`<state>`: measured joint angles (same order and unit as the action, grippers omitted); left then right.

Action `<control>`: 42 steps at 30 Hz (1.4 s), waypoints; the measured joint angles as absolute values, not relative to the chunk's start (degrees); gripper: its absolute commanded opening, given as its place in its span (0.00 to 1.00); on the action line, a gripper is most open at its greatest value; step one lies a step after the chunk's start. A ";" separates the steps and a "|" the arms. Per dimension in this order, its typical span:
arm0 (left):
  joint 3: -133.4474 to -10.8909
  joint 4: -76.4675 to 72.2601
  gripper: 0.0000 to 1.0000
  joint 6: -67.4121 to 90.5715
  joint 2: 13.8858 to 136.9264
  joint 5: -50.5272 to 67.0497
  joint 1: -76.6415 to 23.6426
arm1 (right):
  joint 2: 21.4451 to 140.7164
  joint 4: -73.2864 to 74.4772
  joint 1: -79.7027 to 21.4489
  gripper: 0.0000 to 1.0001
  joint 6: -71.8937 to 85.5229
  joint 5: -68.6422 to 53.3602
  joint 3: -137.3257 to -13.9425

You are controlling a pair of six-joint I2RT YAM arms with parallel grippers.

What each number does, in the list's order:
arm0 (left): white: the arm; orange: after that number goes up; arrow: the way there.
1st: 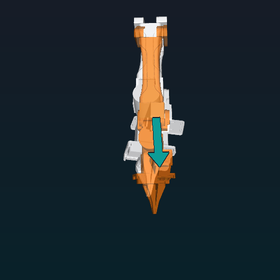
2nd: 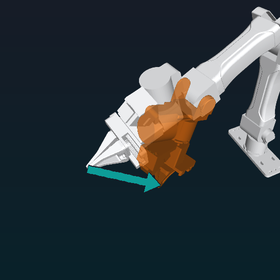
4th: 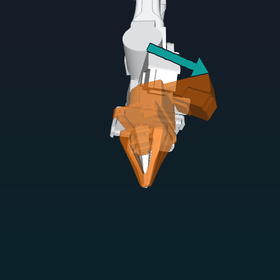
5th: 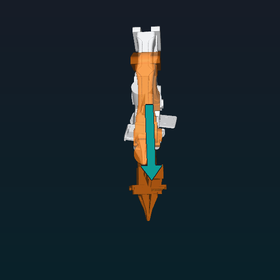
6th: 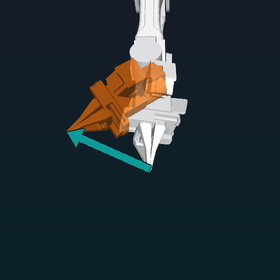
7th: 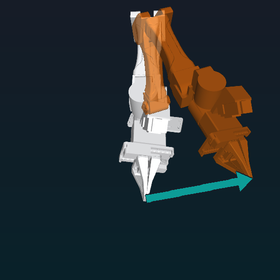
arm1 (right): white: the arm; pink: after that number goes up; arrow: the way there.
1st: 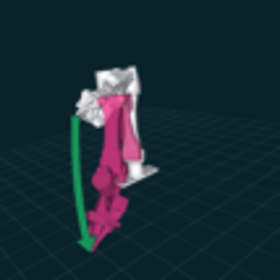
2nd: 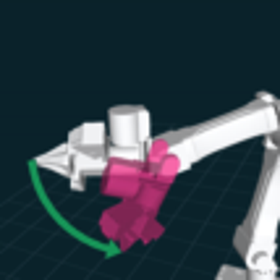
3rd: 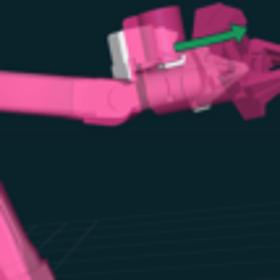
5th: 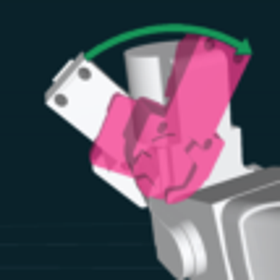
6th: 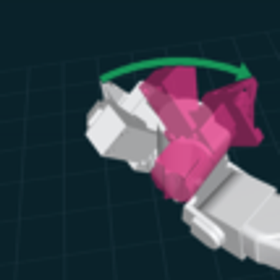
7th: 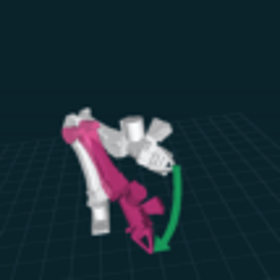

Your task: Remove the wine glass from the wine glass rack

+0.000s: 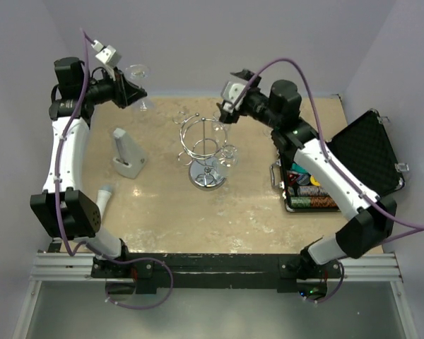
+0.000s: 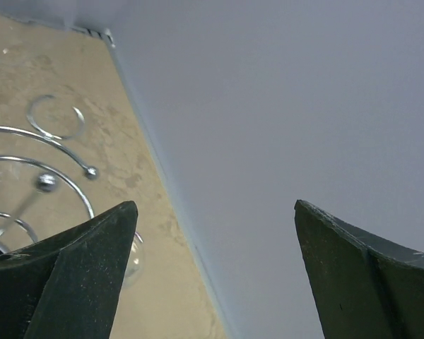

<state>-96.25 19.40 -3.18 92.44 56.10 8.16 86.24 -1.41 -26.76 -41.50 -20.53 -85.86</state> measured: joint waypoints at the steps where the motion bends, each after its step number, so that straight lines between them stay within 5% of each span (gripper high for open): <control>1: -96.77 23.81 0.00 -3.84 91.57 56.84 8.05 | 84.82 -1.80 -28.95 0.96 -44.49 -20.78 -84.25; 15: -94.52 68.34 0.00 -15.70 89.34 61.14 7.94 | 68.34 7.01 -58.65 0.99 -87.50 -19.09 -67.53; 42: -67.85 73.95 0.00 -10.00 81.82 74.11 8.60 | 83.29 -3.77 -71.72 0.99 -103.55 -11.07 -58.46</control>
<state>-67.85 73.95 -10.00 81.82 74.11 8.60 83.29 -3.77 -71.72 -103.55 -11.07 -58.46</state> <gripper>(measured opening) 0.185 0.985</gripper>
